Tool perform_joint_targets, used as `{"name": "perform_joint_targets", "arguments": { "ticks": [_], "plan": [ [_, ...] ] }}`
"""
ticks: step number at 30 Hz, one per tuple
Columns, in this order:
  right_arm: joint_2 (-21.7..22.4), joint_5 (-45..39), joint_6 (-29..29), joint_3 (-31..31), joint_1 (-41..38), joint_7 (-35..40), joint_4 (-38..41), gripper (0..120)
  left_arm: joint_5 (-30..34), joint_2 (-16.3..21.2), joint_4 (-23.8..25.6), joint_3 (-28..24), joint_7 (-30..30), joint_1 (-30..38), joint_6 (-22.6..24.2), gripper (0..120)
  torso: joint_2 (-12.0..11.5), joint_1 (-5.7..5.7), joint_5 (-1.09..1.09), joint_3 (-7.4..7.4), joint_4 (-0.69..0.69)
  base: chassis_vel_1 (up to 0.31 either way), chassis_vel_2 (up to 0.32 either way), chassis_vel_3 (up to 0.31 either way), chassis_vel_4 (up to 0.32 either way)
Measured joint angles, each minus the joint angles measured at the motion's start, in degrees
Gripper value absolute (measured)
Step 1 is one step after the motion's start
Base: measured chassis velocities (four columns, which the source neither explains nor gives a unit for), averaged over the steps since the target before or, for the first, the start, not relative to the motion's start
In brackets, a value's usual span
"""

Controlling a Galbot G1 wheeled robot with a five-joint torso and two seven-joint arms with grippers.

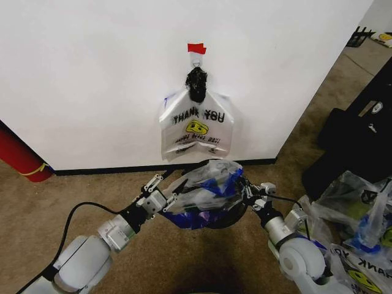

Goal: Pick up the garbage bag from the wall and place it over the trash bin.

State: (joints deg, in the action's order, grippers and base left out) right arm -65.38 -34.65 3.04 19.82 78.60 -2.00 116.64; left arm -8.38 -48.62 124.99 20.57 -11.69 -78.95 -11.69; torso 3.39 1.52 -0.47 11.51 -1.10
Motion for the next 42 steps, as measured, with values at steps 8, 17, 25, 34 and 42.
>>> {"name": "perform_joint_targets", "arguments": {
  "ticks": [8, 17, 25, 34, 42],
  "plan": [
    [-0.2, 6.5, -1.9, -0.8, 1.5, 0.4, 3.0, 0, -7.0, -0.6, -1.6, -0.3, -4.6, 2.3, -3.8, 94, 0.0, 0.00, 0.01, 0.00, -0.01, 0.000, 0.000, 0.000, 0.000],
    [-0.5, 14.6, -4.5, -2.5, 2.6, 0.6, 4.4, 0, -6.1, -1.2, -1.8, -3.1, -2.3, 4.1, -3.6, 79, 0.0, 0.00, 0.01, 0.00, -0.01, 0.000, 0.000, 0.000, 0.000],
    [-0.9, 17.2, -5.5, -3.0, 2.2, 0.5, 2.7, 0, -1.7, -1.0, -1.4, -5.2, -2.3, 4.6, -5.3, 51, 0.0, 0.00, 0.01, 0.00, -0.01, 0.000, 0.000, 0.000, 0.000],
    [-1.0, 17.2, -5.5, -3.7, 1.7, 0.4, 2.1, 0, 2.2, -1.1, -2.6, -5.8, -4.8, 4.2, -7.1, 18, 0.0, 0.00, 0.01, 0.00, -0.01, 0.000, 0.000, 0.000, 0.000],
    [-0.9, 17.1, -8.2, -3.2, 1.2, -1.3, 0.4, 0, 12.5, -0.8, -1.9, -6.1, -4.2, 3.5, -3.5, 0, 0.0, 0.00, 0.01, 0.00, -0.01, 0.000, 0.000, 0.000, 0.000]
  ]
}}
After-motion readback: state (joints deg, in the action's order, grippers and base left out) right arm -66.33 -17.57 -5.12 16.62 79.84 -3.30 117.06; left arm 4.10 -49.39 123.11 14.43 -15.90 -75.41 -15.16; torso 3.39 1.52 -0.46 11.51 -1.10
